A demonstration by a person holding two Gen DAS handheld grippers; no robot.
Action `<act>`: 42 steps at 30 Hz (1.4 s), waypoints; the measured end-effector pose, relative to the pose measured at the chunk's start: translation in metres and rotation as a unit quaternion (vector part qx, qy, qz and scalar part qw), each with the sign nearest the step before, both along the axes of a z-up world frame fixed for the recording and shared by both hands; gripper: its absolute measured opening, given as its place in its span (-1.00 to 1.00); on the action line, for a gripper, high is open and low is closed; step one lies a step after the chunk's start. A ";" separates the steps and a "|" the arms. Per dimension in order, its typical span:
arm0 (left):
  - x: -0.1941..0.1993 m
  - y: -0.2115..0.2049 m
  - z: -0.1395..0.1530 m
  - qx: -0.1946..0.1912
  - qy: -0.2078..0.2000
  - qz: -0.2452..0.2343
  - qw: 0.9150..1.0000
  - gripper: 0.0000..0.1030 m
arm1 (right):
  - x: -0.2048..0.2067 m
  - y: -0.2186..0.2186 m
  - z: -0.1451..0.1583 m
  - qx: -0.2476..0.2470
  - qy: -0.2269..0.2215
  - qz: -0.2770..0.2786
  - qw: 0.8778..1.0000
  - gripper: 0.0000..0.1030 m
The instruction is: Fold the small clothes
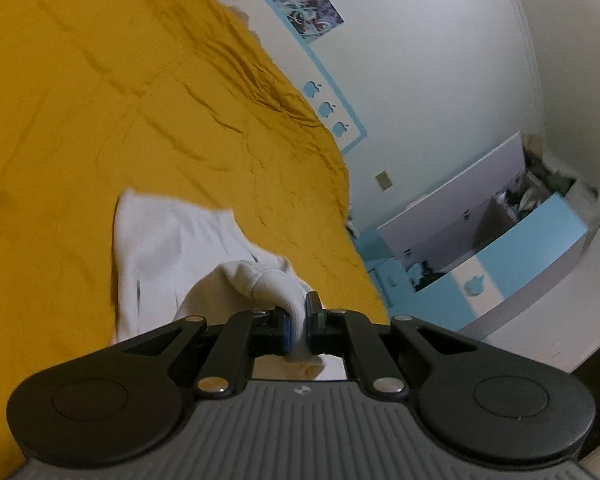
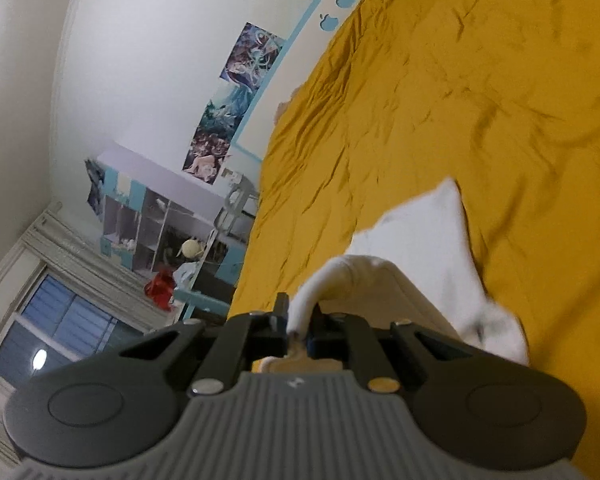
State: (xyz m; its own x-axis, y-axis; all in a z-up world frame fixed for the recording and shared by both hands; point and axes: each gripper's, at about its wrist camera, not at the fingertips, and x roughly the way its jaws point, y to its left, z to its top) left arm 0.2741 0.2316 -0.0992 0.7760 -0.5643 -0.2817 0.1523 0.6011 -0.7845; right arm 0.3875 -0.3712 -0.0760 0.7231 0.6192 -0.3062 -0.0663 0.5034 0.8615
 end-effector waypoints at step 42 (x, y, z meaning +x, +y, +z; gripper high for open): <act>0.118 -0.022 -0.094 0.171 0.119 -0.011 0.978 -0.65 | 0.193 0.104 -0.128 -0.146 0.062 0.080 0.984 0.05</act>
State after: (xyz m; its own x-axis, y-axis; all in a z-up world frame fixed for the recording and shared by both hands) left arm 0.3919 0.2098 -0.1936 0.6546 -0.4214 -0.6277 0.0061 0.8332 -0.5530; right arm 0.5802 -0.2676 -0.2040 0.5695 0.5950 -0.5672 -0.0694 0.7223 0.6881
